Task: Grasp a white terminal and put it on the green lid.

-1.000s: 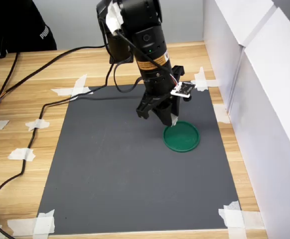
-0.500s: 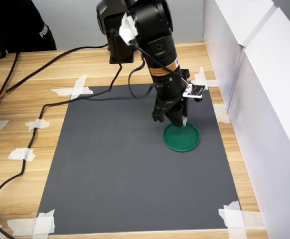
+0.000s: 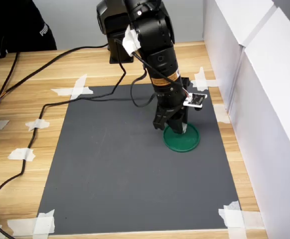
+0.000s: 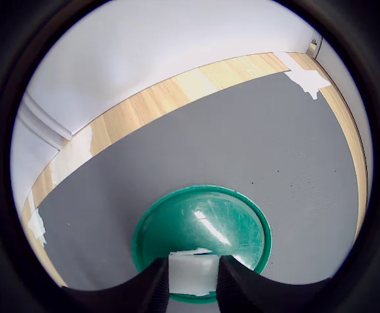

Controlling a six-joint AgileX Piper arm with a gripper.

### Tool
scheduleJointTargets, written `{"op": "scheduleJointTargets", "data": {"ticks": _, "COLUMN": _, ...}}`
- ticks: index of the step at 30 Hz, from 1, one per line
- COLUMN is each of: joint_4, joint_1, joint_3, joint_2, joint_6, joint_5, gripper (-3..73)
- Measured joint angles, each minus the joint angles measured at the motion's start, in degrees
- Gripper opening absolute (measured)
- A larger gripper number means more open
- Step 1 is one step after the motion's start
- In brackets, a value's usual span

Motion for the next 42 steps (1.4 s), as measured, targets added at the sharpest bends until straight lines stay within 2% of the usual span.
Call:
{"op": "scheduleJointTargets", "data": {"ticks": 3, "joint_4": 0.0, "joint_1": 0.0, "joint_3": 0.0, "joint_2": 0.1, "joint_6": -0.2, "joint_5": -0.1, "gripper": 29.9}}
{"op": "scheduleJointTargets", "data": {"ticks": 8, "joint_4": 0.0, "joint_1": 0.0, "joint_3": 0.0, "joint_2": 0.1, "joint_6": -0.2, "joint_5": -0.3, "gripper": 43.5}}
{"op": "scheduleJointTargets", "data": {"ticks": 10, "joint_4": 0.0, "joint_1": 0.0, "joint_3": 0.0, "joint_2": 0.1, "joint_6": -0.2, "joint_5": -0.2, "gripper": 46.8}}
{"op": "scheduleJointTargets", "data": {"ticks": 16, "joint_4": 0.0, "joint_1": 0.0, "joint_3": 0.1, "joint_2": -1.8, "joint_6": 0.9, "joint_5": -0.1, "gripper": 49.3}}
{"op": "scheduleJointTargets", "data": {"ticks": 20, "joint_4": -0.1, "joint_1": -0.1, "joint_3": 0.1, "joint_2": -6.9, "joint_6": 5.0, "joint_5": -0.3, "gripper": 48.8}}
{"op": "scheduleJointTargets", "data": {"ticks": 23, "joint_4": -0.2, "joint_1": -0.9, "joint_3": 0.1, "joint_2": -12.1, "joint_6": 9.4, "joint_5": -0.4, "gripper": 45.2}}
{"op": "scheduleJointTargets", "data": {"ticks": 26, "joint_4": -0.2, "joint_1": -3.2, "joint_3": 0.1, "joint_2": -17.1, "joint_6": 13.0, "joint_5": -0.3, "gripper": 36.8}}
{"op": "scheduleJointTargets", "data": {"ticks": 33, "joint_4": -0.7, "joint_1": -12.6, "joint_3": 0.2, "joint_2": -29.4, "joint_6": 16.1, "joint_5": -0.1, "gripper": 3.5}}
{"op": "scheduleJointTargets", "data": {"ticks": 37, "joint_4": -0.7, "joint_1": -16.8, "joint_3": 0.2, "joint_2": -37.1, "joint_6": 18.9, "joint_5": 0.6, "gripper": -0.7}}
{"op": "scheduleJointTargets", "data": {"ticks": 42, "joint_4": -0.5, "joint_1": -17.8, "joint_3": 1.0, "joint_2": -44.8, "joint_6": 24.1, "joint_5": 1.3, "gripper": -1.5}}
